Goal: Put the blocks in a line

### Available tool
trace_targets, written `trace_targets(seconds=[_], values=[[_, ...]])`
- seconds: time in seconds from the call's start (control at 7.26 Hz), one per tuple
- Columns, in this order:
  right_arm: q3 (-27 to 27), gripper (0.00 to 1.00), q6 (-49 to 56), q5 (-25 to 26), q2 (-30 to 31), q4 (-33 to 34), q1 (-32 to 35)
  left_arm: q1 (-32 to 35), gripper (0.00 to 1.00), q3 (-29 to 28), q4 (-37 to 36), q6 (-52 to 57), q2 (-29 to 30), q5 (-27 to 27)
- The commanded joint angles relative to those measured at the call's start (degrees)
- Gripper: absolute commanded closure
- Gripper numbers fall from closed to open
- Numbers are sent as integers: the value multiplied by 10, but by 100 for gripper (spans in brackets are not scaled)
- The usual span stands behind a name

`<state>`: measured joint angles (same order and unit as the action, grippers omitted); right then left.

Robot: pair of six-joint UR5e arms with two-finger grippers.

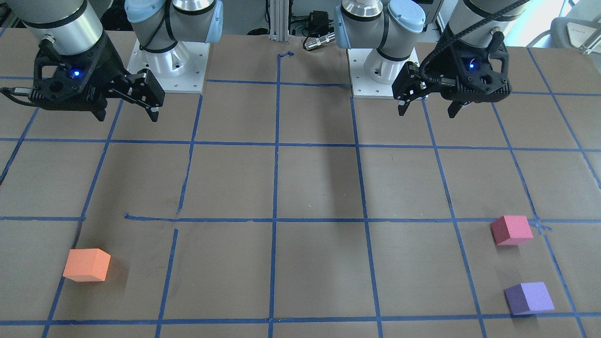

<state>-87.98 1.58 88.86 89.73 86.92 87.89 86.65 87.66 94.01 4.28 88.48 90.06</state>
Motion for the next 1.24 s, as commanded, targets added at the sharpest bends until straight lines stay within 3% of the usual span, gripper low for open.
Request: trace_targets(seconds=[0.0, 0.83, 1.1], values=[[-1, 0, 0, 0, 0, -1, 0, 0, 0, 1, -1, -1, 1, -2], [1, 0, 6, 3, -4, 8, -5, -2, 0, -1, 4, 6, 9, 1], [0, 0, 7, 1, -4, 18, -5, -4, 0, -9, -9, -9, 38, -7]])
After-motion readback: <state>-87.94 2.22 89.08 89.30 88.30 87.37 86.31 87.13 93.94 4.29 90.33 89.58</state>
